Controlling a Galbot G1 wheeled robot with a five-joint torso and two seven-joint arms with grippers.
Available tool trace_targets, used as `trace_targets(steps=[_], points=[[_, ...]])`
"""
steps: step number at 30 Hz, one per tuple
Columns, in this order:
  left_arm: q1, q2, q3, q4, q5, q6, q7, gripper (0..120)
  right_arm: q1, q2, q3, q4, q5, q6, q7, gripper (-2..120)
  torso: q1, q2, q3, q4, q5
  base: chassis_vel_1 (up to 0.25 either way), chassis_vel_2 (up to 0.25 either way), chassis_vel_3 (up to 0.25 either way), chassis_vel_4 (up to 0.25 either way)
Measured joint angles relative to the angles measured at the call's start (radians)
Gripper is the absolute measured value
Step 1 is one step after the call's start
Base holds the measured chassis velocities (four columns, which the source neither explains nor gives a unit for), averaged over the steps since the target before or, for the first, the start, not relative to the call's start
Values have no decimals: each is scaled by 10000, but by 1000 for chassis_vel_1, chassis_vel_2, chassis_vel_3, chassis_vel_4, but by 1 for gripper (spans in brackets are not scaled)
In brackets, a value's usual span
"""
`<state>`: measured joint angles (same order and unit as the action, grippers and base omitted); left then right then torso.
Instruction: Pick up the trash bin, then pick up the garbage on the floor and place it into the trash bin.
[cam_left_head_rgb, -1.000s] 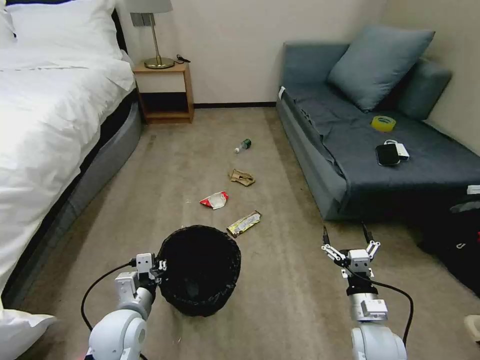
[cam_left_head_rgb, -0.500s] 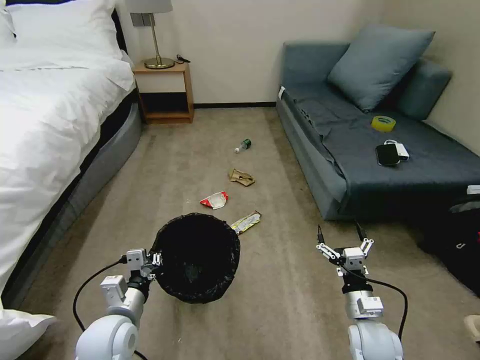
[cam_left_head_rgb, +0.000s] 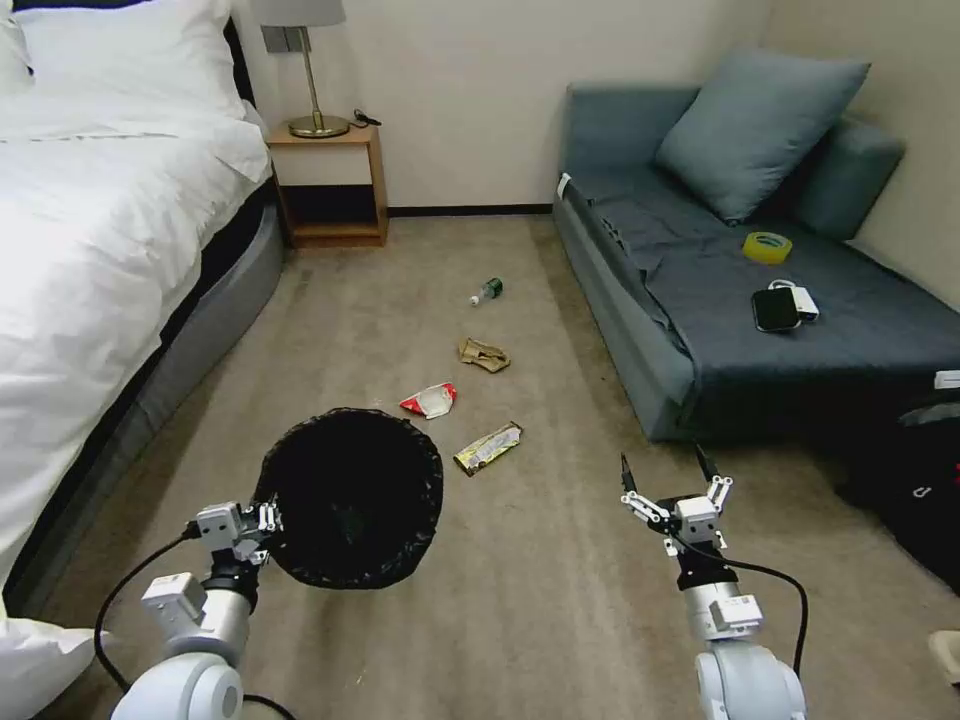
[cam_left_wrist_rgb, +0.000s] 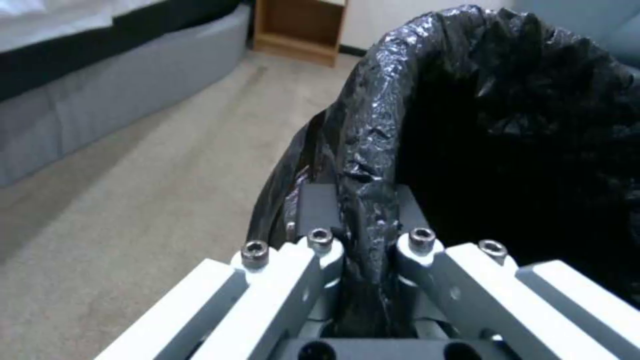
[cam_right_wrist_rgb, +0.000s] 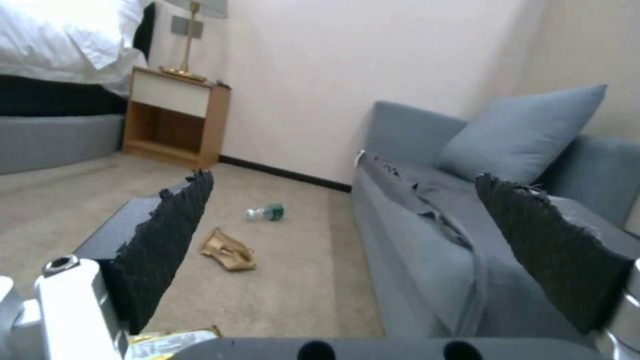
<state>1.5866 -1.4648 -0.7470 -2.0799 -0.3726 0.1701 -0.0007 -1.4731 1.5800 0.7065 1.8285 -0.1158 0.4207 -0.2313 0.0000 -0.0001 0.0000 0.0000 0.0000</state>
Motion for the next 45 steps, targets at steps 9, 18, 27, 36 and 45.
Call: trace_targets(steps=[9, 18, 27, 36, 45], points=[[-285, -191, 70, -58, 206, -202, -134, 4, -15, 65, -54, 9, -73, -41, -139, 100, 0, 1, 0, 0, 0, 0, 0, 0, 0], [-453, -151, 43, 59, 112, -320, -245, 4, -33, 85, 5, -20, -56, -36, -180, 100, 0, 1, 0, 0, 0, 0, 0, 0, 0], [-510, -134, 93, 81, 91, -406, -350, 4, -62, 110, 46, -21, -44, -1, -181, 100, 0, 1, 0, 0, 0, 0, 0, 0, 0], [-526, -116, 107, 83, 117, -491, -367, 4, -86, 125, 95, -14, -33, 0, -186, 100, 0, 1, 0, 0, 0, 0, 0, 0, 0], [-606, -93, 143, 83, 137, -496, -370, 4, -66, 145, 130, -19, 7, 0, -185, 100, 0, 1, 0, 0, 0, 0, 0, 0, 0]])
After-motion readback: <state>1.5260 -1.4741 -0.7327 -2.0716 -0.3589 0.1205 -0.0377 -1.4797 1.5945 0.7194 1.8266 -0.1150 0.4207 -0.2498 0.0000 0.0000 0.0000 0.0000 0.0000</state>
